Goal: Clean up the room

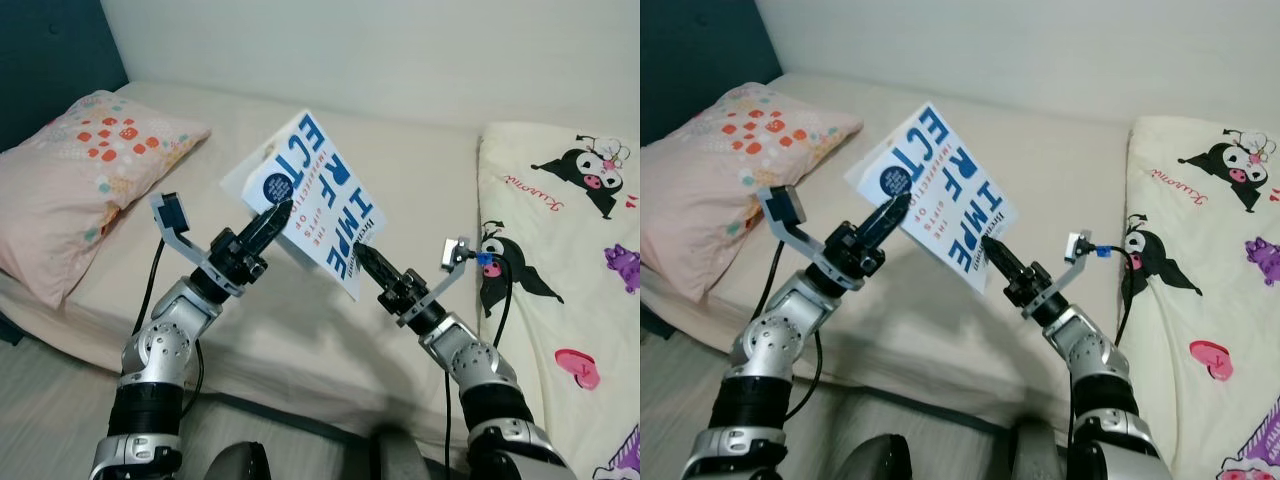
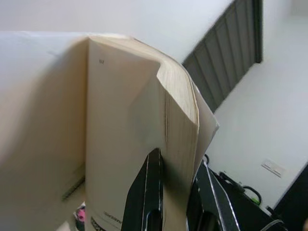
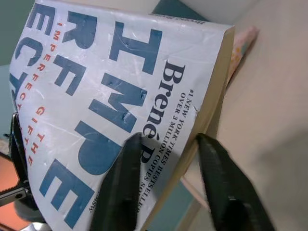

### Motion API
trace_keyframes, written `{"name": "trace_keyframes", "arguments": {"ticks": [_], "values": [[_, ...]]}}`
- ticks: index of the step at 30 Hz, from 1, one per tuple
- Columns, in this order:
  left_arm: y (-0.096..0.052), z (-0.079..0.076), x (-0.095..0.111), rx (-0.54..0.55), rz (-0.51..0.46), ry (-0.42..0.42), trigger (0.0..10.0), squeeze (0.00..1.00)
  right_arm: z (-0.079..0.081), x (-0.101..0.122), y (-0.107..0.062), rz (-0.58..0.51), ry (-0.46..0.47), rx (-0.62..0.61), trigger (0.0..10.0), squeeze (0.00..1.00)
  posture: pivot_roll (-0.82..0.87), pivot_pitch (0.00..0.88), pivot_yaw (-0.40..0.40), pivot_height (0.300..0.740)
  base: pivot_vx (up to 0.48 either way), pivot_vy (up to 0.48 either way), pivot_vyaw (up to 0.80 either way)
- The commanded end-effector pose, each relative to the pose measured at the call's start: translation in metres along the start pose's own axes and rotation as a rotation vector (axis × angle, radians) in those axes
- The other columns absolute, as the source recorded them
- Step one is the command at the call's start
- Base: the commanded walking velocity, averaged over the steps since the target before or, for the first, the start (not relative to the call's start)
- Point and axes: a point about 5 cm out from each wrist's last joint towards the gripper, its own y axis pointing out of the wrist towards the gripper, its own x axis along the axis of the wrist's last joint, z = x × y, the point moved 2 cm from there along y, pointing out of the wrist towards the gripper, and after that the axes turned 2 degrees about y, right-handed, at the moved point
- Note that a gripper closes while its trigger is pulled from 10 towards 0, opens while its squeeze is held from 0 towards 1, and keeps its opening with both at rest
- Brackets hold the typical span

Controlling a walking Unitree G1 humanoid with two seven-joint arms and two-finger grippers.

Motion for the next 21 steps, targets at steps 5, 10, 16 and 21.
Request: {"name": "trace_keyframes", "arguments": {"ticks": [5, 10, 16, 21], "values": [[-0.002, -0.007, -0.011, -0.042, 0.026, -0.052, 0.0, 0.00, 0.016, 0.003, 0.003, -0.012, 0.014, 0.141, 0.6, 0.00, -0.05, 0.133, -0.001, 0.605, 0.000, 0.000, 0.00], [-0.005, -0.006, -0.013, -0.024, 0.027, -0.067, 0.0, 0.00, 0.017, -0.002, 0.000, 0.031, 0.006, 0.156, 10.0, 0.00, -0.05, 0.133, -0.001, 0.605, 0.000, 0.000, 0.00], [-0.009, -0.002, -0.004, 0.002, -0.004, -0.067, 0.0, 0.00, -0.011, 0.009, -0.014, -0.046, -0.085, -0.075, 10.0, 1.00, -0.05, 0.131, -0.005, 0.605, 0.000, 0.000, 0.00], [-0.011, 0.001, 0.002, 0.012, -0.022, -0.065, 0.0, 0.00, -0.011, 0.019, -0.023, -0.083, -0.104, -0.078, 10.0, 1.00, -0.05, 0.131, -0.006, 0.605, 0.000, 0.000, 0.00]]}}
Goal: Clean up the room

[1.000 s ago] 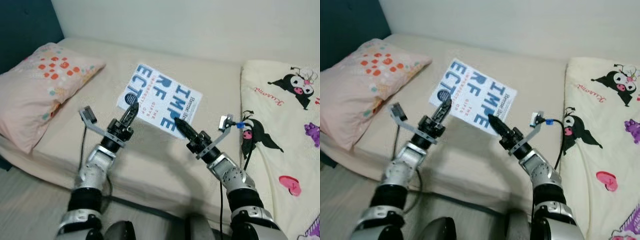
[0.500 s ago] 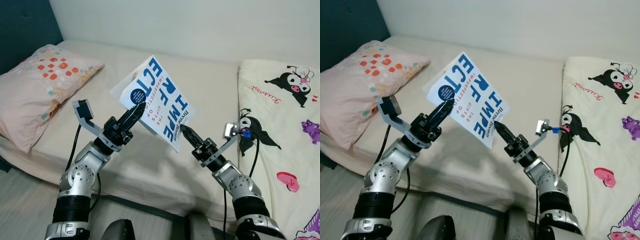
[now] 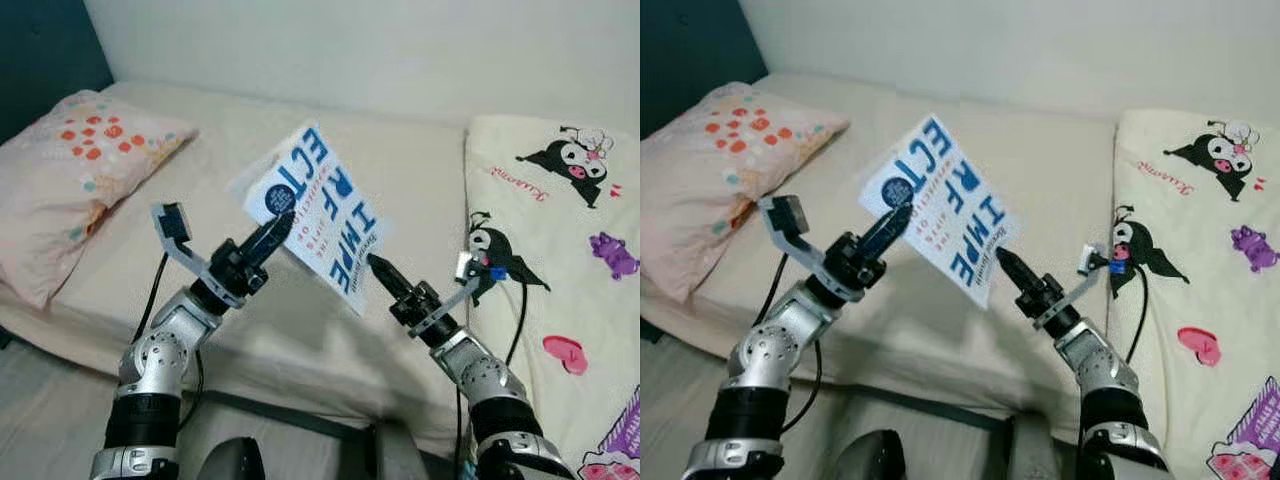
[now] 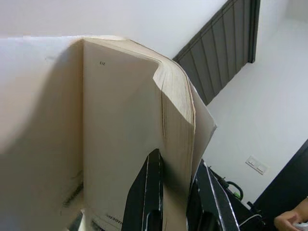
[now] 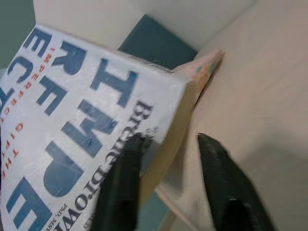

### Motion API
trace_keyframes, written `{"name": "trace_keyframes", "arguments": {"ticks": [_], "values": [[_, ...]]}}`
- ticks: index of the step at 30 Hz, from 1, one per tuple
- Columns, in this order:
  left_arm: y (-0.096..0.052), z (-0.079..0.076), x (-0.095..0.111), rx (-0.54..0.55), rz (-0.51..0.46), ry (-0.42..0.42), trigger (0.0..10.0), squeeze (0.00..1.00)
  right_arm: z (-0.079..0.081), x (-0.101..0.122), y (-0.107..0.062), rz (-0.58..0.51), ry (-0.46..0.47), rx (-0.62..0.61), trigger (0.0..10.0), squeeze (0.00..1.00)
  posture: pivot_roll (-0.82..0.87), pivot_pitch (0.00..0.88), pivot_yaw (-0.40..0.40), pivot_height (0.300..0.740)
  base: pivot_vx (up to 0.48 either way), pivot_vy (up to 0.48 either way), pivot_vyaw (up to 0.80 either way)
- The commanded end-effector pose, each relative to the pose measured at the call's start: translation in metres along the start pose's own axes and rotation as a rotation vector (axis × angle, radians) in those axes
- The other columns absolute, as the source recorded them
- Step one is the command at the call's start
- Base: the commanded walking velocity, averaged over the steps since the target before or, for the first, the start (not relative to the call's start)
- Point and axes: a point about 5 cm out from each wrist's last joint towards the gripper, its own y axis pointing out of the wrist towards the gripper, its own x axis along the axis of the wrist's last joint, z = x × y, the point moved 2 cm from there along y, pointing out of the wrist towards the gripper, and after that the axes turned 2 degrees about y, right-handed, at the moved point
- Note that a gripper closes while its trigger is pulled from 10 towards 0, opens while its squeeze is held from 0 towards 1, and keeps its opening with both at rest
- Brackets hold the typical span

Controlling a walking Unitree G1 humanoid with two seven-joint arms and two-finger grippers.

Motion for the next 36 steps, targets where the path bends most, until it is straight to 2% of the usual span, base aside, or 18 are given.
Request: {"name": "trace_keyframes", "arguments": {"ticks": [1, 4, 12, 16, 18, 27, 28, 29, 31, 36], "values": [[-0.003, 0.000, 0.005, -0.005, -0.018, -0.001, 0.0, 0.00, 0.000, 0.003, -0.003, -0.010, -0.008, 0.001, 10.0, 1.00, -0.05, 0.131, -0.006, 0.605, 0.000, 0.000, 0.00], [-0.004, 0.000, 0.007, -0.007, -0.030, -0.008, 0.0, 0.00, 0.011, 0.014, -0.011, -0.021, -0.037, 0.092, 10.0, 1.00, -0.05, 0.128, -0.006, 0.605, 0.000, 0.000, 0.00], [-0.004, -0.003, 0.006, -0.026, -0.033, -0.030, 0.0, 0.00, 0.013, 0.029, -0.016, -0.059, -0.068, 0.104, 10.0, 1.00, -0.05, 0.127, -0.004, 0.605, 0.000, 0.000, 0.00], [-0.001, -0.011, 0.002, -0.075, -0.011, -0.052, 0.0, 0.00, 0.021, 0.038, -0.013, -0.074, -0.085, 0.165, 10.0, 1.00, -0.05, 0.130, 0.002, 0.605, 0.000, 0.000, 0.00], [0.000, -0.020, -0.002, -0.118, 0.006, -0.076, 0.0, 0.00, 0.031, 0.041, -0.007, -0.060, -0.100, 0.227, 10.0, 1.00, -0.05, 0.131, 0.002, 0.605, 0.000, 0.000, 0.00], [0.002, -0.029, -0.007, -0.166, 0.014, -0.110, 0.0, 0.00, 0.035, 0.038, -0.002, 0.002, -0.119, 0.237, 10.0, 1.00, -0.05, 0.132, -0.001, 0.605, 0.000, 0.000, 0.00], [0.004, -0.033, -0.009, -0.182, 0.012, -0.124, 0.0, 0.00, 0.027, 0.025, 0.000, 0.087, -0.110, 0.172, 10.0, 0.00, -0.05, 0.132, -0.002, 0.605, 0.000, 0.000, 0.00], [0.004, -0.033, -0.009, -0.182, 0.012, -0.124, 0.0, 0.00, 0.027, 0.025, 0.000, 0.087, -0.110, 0.172, 10.0, 0.00, -0.05, 0.132, -0.002, 0.605, 0.000, 0.000, 0.00], [0.008, -0.037, -0.011, -0.201, 0.007, -0.139, 0.0, 0.00, 0.019, 0.005, -0.001, 0.194, -0.089, 0.115, 10.0, 0.00, -0.05, 0.133, -0.002, 0.605, 0.000, 0.000, 0.00], [0.010, -0.040, -0.010, -0.209, -0.004, -0.149, 0.0, 0.00, 0.022, -0.003, -0.004, 0.220, -0.048, 0.151, 10.0, 0.00, -0.05, 0.134, 0.000, 0.605, 0.000, 0.000, 0.00]]}}
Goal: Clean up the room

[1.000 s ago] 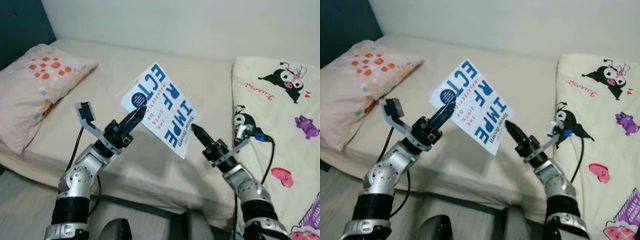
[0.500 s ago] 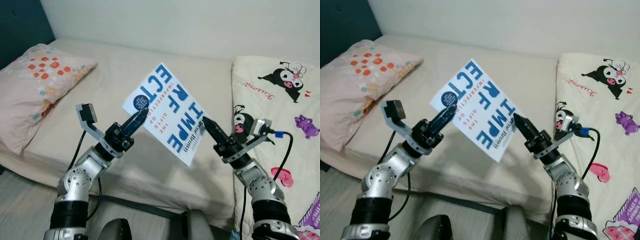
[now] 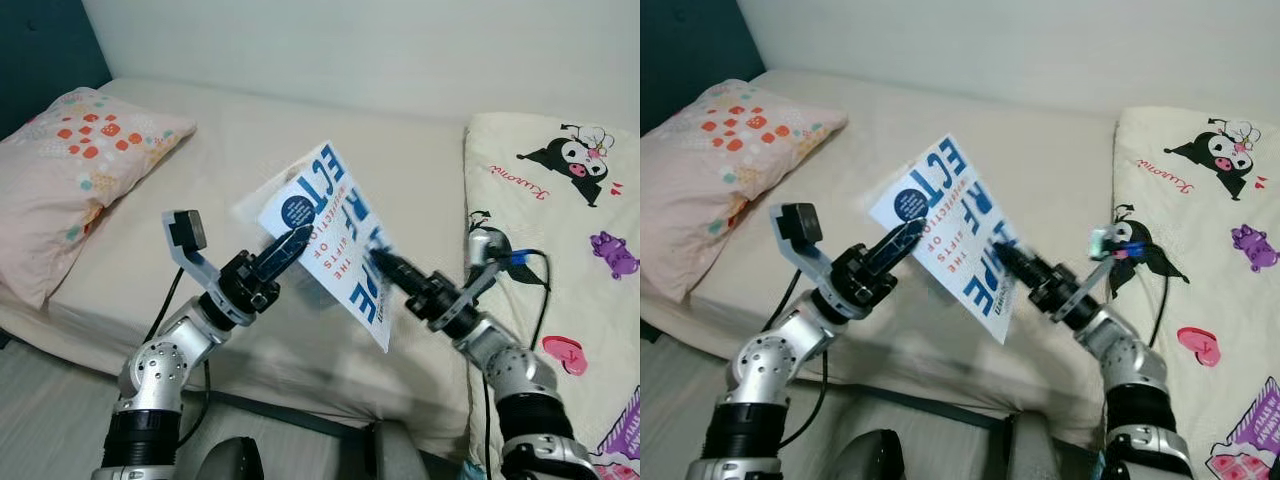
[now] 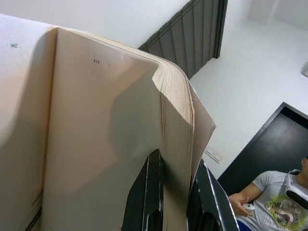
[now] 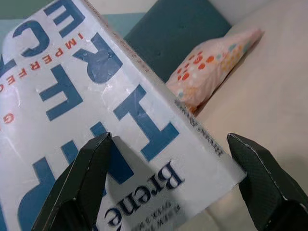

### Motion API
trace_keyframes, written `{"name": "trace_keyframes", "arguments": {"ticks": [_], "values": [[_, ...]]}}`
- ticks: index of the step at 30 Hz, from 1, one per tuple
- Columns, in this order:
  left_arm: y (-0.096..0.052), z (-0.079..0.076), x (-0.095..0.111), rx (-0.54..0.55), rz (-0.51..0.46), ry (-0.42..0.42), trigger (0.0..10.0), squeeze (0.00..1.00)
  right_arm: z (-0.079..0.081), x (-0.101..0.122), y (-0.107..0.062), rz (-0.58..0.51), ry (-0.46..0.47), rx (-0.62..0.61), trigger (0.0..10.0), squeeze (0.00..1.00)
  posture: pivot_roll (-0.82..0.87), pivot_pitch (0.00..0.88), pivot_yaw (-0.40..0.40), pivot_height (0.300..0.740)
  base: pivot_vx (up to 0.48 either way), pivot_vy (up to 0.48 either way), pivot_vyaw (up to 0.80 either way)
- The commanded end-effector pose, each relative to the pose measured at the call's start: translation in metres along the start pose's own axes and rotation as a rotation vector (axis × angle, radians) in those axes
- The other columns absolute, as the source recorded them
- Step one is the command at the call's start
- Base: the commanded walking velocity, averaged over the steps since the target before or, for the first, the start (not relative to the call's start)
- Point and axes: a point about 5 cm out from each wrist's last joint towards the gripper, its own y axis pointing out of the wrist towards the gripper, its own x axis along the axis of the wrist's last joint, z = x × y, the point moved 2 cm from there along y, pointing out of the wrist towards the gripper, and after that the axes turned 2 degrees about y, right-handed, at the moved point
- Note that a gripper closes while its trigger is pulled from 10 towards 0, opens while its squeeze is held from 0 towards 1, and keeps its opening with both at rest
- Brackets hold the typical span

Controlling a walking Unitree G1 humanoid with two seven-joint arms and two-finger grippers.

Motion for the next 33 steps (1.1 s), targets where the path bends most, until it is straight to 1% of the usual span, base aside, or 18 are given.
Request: {"name": "trace_keyframes", "arguments": {"ticks": [1, 4, 7, 13, 17, 18, 20, 21, 24, 29, 33], "values": [[0.008, -0.012, 0.003, -0.075, -0.038, -0.002, 0.0, 0.00, 0.001, -0.008, -0.003, 0.034, 0.018, 0.005, 10.0, 0.00, -0.05, 0.134, 0.000, 0.605, 0.000, 0.000, 0.00], [0.009, -0.012, 0.007, -0.074, -0.053, -0.001, 0.0, 0.00, 0.006, -0.013, -0.004, 0.051, 0.045, 0.046, 10.0, 0.00, -0.05, 0.135, 0.001, 0.605, 0.000, 0.000, 0.00], [0.010, -0.012, 0.009, -0.073, -0.064, 0.000, 0.0, 0.00, 0.009, -0.013, -0.004, 0.036, 0.070, 0.076, 10.0, 0.00, -0.06, 0.134, -0.001, 0.605, 0.000, 0.000, 0.00], [0.010, -0.012, 0.010, -0.073, -0.069, -0.003, 0.0, 0.00, 0.012, -0.012, -0.005, 0.012, 0.099, 0.100, 10.0, 0.00, -0.06, 0.135, -0.001, 0.605, 0.000, 0.000, 0.00], [0.010, -0.012, 0.009, -0.073, -0.069, -0.005, 0.0, 0.00, 0.013, -0.012, -0.005, 0.005, 0.102, 0.112, 10.0, 0.00, -0.05, 0.135, -0.002, 0.605, 0.000, 0.000, 0.00], [0.010, -0.012, 0.008, -0.072, -0.069, -0.008, 0.0, 0.00, 0.016, -0.011, -0.005, -0.004, 0.100, 0.133, 2.2, 0.00, -0.05, 0.135, 0.000, 0.605, 0.000, 0.000, 0.00], [0.010, -0.012, 0.008, -0.072, -0.069, -0.008, 0.0, 0.00, 0.016, -0.011, -0.005, -0.004, 0.100, 0.133, 2.2, 0.00, -0.05, 0.135, 0.000, 0.605, 0.000, 0.000, 0.00], [0.010, -0.012, 0.008, -0.072, -0.068, -0.011, 0.0, 0.00, 0.018, -0.010, -0.005, -0.015, 0.099, 0.152, 0.0, 0.00, -0.05, 0.136, -0.001, 0.605, 0.000, 0.000, 0.00], [0.009, -0.012, 0.006, -0.068, -0.067, -0.017, 0.0, 0.00, 0.025, -0.006, -0.005, -0.028, 0.098, 0.203, 0.0, 0.00, -0.06, 0.135, -0.001, 0.605, 0.000, 0.000, 0.00], [0.009, -0.012, 0.006, -0.065, -0.066, -0.019, 0.0, 0.00, 0.027, -0.005, -0.005, -0.029, 0.099, 0.217, 0.0, 0.00, -0.06, 0.136, -0.001, 0.605, 0.000, 0.000, 0.00], [0.006, -0.008, 0.003, -0.048, -0.062, -0.025, 0.0, 0.00, 0.033, -0.002, -0.006, -0.036, 0.100, 0.246, 0.0, 0.00, -0.06, 0.136, 0.000, 0.605, 0.000, 0.000, 0.00]]}}
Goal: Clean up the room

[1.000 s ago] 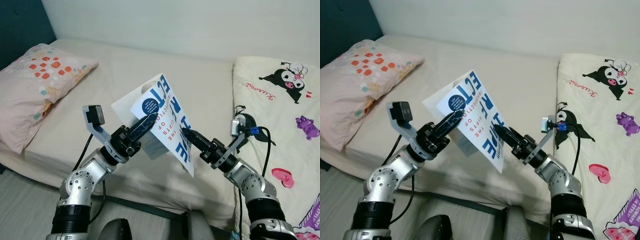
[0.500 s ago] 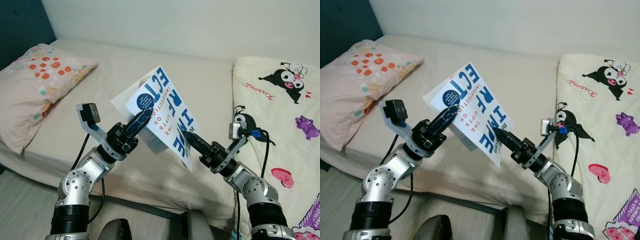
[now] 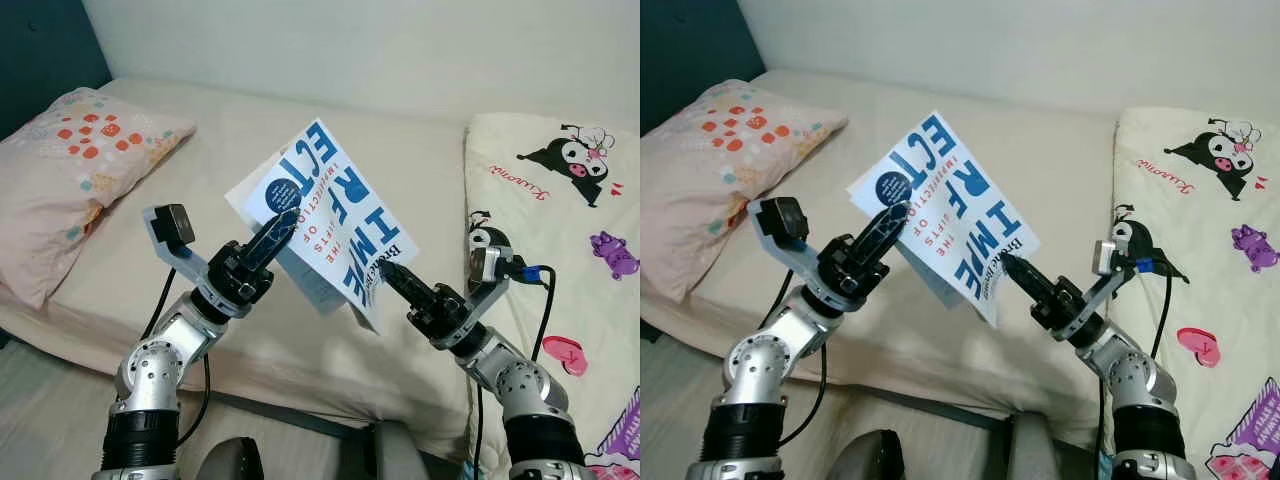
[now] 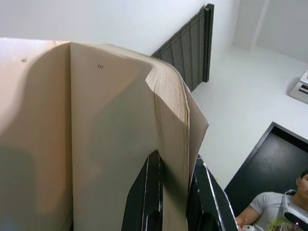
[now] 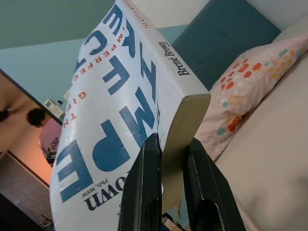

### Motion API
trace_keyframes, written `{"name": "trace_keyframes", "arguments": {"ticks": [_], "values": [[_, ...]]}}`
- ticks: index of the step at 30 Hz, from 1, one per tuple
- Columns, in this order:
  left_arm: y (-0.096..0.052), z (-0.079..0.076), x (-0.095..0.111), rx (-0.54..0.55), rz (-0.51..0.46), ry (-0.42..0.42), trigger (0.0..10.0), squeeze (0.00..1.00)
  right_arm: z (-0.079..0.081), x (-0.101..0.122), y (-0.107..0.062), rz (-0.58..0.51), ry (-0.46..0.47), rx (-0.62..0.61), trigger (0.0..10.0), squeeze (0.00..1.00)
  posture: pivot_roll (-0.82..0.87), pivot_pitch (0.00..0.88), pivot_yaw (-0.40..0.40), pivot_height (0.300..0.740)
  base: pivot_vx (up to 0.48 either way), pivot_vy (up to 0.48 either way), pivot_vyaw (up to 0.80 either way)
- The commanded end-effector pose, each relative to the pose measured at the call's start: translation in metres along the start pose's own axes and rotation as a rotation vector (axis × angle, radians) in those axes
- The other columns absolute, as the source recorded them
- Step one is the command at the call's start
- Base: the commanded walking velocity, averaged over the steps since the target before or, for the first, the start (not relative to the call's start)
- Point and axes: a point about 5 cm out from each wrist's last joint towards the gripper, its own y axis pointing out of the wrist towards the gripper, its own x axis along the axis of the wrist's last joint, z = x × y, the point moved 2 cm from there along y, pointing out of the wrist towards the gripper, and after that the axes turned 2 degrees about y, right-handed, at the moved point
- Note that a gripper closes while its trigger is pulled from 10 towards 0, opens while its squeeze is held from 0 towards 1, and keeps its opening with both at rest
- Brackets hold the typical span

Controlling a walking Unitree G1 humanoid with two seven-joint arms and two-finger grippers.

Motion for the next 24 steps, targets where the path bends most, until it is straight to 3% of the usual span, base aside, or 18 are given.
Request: {"name": "trace_keyframes", "arguments": {"ticks": [1, 9, 10, 11, 12, 13, 14, 15, 16, 19, 21, 22, 24], "values": [[0.004, -0.001, -0.008, -0.015, 0.022, -0.026, 0.0, 0.00, 0.007, -0.005, 0.007, 0.013, 0.017, 0.061, 0.0, 0.00, -0.06, 0.136, 0.000, 0.605, 0.000, 0.000, 0.00], [-0.006, 0.010, -0.017, 0.053, 0.044, -0.035, 0.0, 0.00, 0.015, -0.001, 0.010, 0.005, 0.013, 0.111, 0.0, 0.00, -0.06, 0.131, -0.001, 0.605, 0.000, 0.000, 0.00], [-0.009, 0.014, -0.019, 0.083, 0.053, -0.025, 3.8, 0.00, 0.016, 0.000, 0.011, 0.005, 0.009, 0.110, 0.0, 0.00, -0.06, 0.131, -0.002, 0.605, 0.000, 0.000, 0.00], [-0.009, 0.014, -0.019, 0.083, 0.053, -0.025, 3.8, 0.00, 0.016, 0.000, 0.011, 0.005, 0.009, 0.110, 0.0, 0.00, -0.06, 0.131, -0.002, 0.605, 0.000, 0.000, 0.00], [-0.011, 0.018, -0.021, 0.113, 0.062, -0.012, 9.5, 0.00, 0.015, 0.000, 0.011, 0.003, 0.004, 0.105, 0.0, 0.00, -0.06, 0.130, -0.002, 0.605, 0.000, 0.000, 0.00], [-0.011, 0.018, -0.021, 0.113, 0.062, -0.012, 9.5, 0.00, 0.015, 0.000, 0.011, 0.003, 0.004, 0.105, 0.0, 0.00, -0.06, 0.130, -0.002, 0.605, 0.000, 0.000, 0.00], [-0.014, 0.025, -0.023, 0.167, 0.069, 0.010, 10.0, 0.73, 0.013, 0.001, 0.011, -0.002, -0.009, 0.089, 0.0, 0.00, -0.06, 0.130, -0.003, 0.605, 0.000, 0.000, 0.00], [-0.014, 0.025, -0.023, 0.167, 0.069, 0.010, 10.0, 0.73, 0.013, 0.001, 0.011, -0.002, -0.009, 0.089, 0.0, 0.00, -0.06, 0.130, -0.003, 0.605, 0.000, 0.000, 0.00], [-0.019, 0.033, -0.024, 0.223, 0.069, 0.023, 10.0, 1.00, 0.010, 0.003, 0.011, -0.013, -0.027, 0.062, 0.0, 0.00, -0.06, 0.127, -0.002, 0.605, 0.000, 0.000, 0.00], [-0.028, 0.043, -0.028, 0.290, 0.086, 0.038, 10.0, 1.00, 0.003, 0.006, 0.011, -0.035, -0.046, 0.008, 0.0, 0.00, -0.06, 0.126, 0.000, 0.605, 0.000, 0.000, 0.00], [-0.052, 0.063, -0.038, 0.449, 0.144, 0.064, 10.0, 1.00, -0.006, 0.012, 0.010, -0.084, -0.062, -0.069, 0.0, 0.00, -0.06, 0.127, 0.003, 0.605, 0.000, 0.000, 0.00], [-0.052, 0.063, -0.038, 0.449, 0.144, 0.064, 10.0, 1.00, -0.006, 0.012, 0.010, -0.084, -0.062, -0.069, 0.0, 0.00, -0.06, 0.127, 0.003, 0.605, 0.000, 0.000, 0.00], [-0.082, 0.075, -0.050, 0.583, 0.200, 0.061, 10.0, 1.00, -0.012, 0.016, 0.007, -0.120, -0.070, -0.124, 0.0, 0.00, -0.06, 0.128, 0.007, 0.605, 0.000, 0.000, 0.00]]}}
